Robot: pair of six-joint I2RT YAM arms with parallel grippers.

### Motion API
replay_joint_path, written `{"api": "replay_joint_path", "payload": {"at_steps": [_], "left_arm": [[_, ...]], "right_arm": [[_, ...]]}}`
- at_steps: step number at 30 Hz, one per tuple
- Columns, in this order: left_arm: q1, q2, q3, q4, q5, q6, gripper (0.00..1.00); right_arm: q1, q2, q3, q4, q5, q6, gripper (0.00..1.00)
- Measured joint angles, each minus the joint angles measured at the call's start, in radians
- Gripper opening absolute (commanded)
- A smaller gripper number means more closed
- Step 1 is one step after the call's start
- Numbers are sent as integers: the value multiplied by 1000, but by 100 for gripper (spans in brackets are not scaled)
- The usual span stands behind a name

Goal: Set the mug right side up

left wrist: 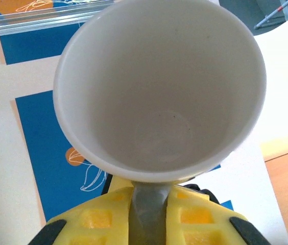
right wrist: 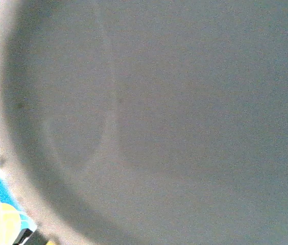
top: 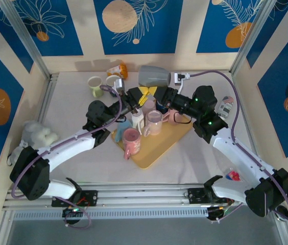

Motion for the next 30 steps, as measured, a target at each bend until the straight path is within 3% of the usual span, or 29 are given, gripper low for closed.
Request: {"api": "replay_joint_path", "payload": {"at_steps": [3, 8, 11, 14, 25, 30], "left_arm": [[-3, 2, 0, 3, 0, 5, 0], [-9, 2, 0, 13, 8, 31, 0], [-10, 2, 0, 11, 6, 63, 0], [-9, -2, 0, -18, 6, 111, 0], [-4, -88, 31, -232, 42, 372, 0], [5, -192, 60, -465, 57, 579, 0]], "right_arm": [[2, -12, -15, 9, 9, 2, 3], [5, -37, -28, 6, 20, -4, 29], [13, -52, -30, -19, 16, -34, 50], [19, -71, -33, -52, 18, -62, 58], [-18, -199, -34, -289, 66, -185, 63], [-61, -281, -33, -460, 119, -292, 63]]}}
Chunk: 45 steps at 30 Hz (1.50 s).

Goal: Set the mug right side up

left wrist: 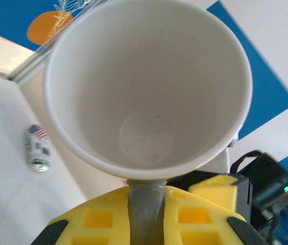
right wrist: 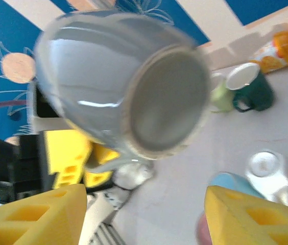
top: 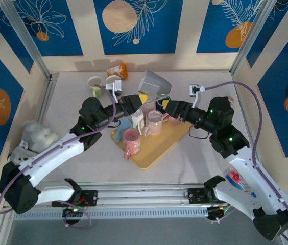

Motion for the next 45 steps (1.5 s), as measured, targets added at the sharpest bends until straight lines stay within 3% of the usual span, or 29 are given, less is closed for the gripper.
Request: {"api": "replay_joint_path", "payload": {"at_steps": [9, 20, 32, 45], "left_arm": [[37, -109, 92, -490, -51, 372, 0], [102, -112, 201, -976, -394, 616, 0], [385, -18, 165, -1030, -495, 764, 0], [547, 200, 126, -895, -450, 841, 0]], "right_arm": [[-26, -2, 69, -312, 83, -191, 62], [-19, 84, 90, -401, 86, -248, 57], [66, 235, 164, -413, 101, -266, 56], [100, 298, 165, -399, 101, -314, 57]]}}
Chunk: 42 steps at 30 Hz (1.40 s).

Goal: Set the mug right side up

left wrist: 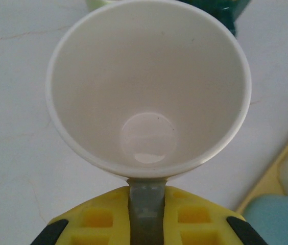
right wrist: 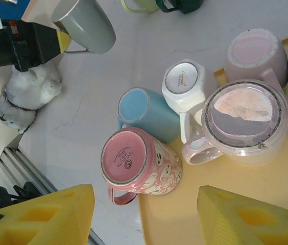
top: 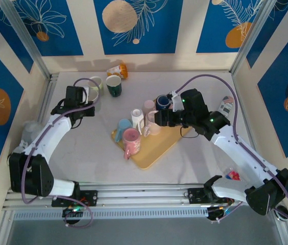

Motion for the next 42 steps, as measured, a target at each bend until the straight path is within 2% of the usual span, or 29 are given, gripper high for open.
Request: {"api": "replay_joint_path", "payload": {"at_steps": [10, 26, 42], "left_arm": [[90, 77, -12, 126, -38, 29, 0], [134, 262, -20, 312, -8, 81, 0], [134, 277, -67, 387, 8, 137, 0]], "right_arm": [[0, 31, 0, 11, 0, -4, 57], [0, 64, 17, 15, 0, 5, 57], [2, 109, 32, 18, 0, 16, 57]]}}
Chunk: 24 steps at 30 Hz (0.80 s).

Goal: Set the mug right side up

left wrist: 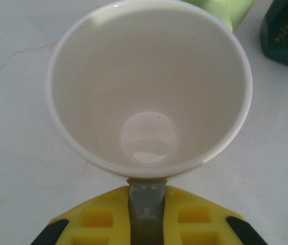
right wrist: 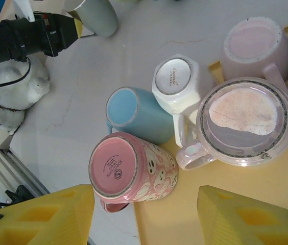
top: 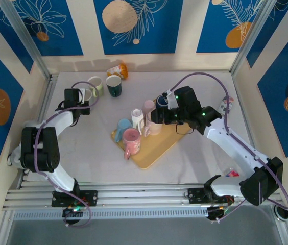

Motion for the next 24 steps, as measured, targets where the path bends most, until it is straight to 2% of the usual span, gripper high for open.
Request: {"api": "replay_joint_path", "payload": {"at_steps": [3, 8, 9, 11, 14, 19, 24], "left_arm": [[0, 10, 0, 1, 0, 0, 0], [0, 30, -1, 14, 4, 0, 15], [0, 30, -1, 15, 5, 1, 19], [0, 31, 0, 15, 13, 9, 37], [0, 31, 0, 19, 29, 4, 47], [0, -14, -1, -3, 61, 7, 55], [0, -162, 5, -137, 130, -22, 57]], "right_arm": [[2, 0, 0, 5, 0, 7, 57], [6, 0, 0, 8, 1, 18, 56], [6, 0, 0, 10, 3, 20, 57], [6, -1, 0, 13, 4, 26, 56], [6, -3, -2, 14, 10, 27, 57], [6, -33, -8, 0, 54, 56, 57], [6, -42, 14, -100, 154, 132, 56]]}}
